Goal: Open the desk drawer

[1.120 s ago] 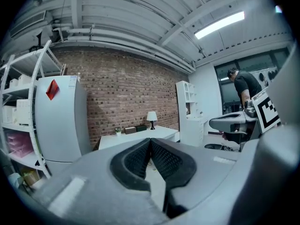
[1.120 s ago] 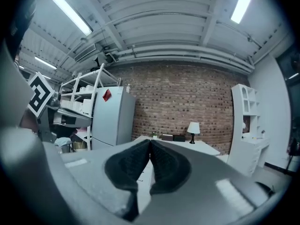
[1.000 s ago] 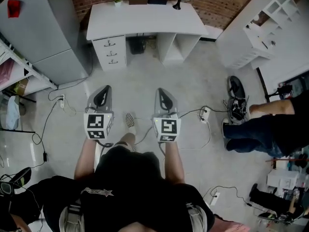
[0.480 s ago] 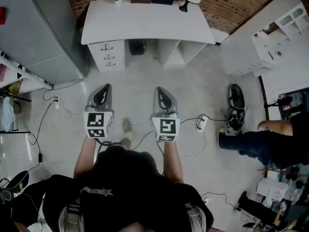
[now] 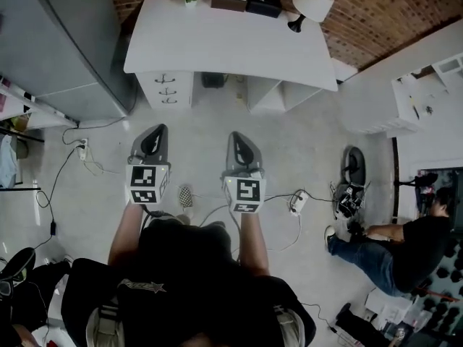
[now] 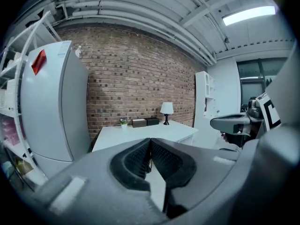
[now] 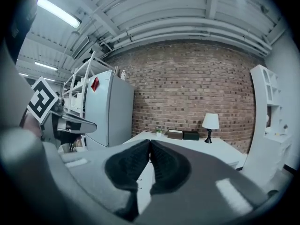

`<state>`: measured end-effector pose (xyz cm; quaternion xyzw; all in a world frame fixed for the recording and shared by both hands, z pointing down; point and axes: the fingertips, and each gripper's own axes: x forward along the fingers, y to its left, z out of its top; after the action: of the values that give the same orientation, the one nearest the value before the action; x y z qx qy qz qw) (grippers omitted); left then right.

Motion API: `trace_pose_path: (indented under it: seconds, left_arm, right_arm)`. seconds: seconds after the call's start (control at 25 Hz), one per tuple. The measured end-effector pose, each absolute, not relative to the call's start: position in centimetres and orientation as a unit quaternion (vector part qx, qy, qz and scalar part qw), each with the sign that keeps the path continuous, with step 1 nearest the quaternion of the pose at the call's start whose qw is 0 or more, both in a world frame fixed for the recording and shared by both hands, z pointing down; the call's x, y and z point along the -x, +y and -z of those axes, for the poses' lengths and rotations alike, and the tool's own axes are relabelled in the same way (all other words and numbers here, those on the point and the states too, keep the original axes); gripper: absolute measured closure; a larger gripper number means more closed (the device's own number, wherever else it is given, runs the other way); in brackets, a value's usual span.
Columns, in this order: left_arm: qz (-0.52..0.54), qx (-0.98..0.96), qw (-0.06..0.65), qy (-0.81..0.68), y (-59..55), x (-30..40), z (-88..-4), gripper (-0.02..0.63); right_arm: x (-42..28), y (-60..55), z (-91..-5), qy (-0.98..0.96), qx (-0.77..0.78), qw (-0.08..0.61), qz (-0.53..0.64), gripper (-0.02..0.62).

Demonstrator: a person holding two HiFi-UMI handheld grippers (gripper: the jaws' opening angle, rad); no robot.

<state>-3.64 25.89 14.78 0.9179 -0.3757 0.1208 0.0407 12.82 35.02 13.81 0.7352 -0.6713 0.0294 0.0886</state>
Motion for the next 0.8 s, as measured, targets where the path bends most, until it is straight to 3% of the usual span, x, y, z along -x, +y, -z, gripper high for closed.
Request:
trace_pose_path:
  seconds: [0.8]
  left_arm:
    - [-0.145, -0.863, 0.104, -0.472, 12.7, 5.4, -21.3, 0.595]
  right_arm:
    - [-11.9, 16.9, -20.4, -0.756, -0.639, 0.120, -0.074, 0.591]
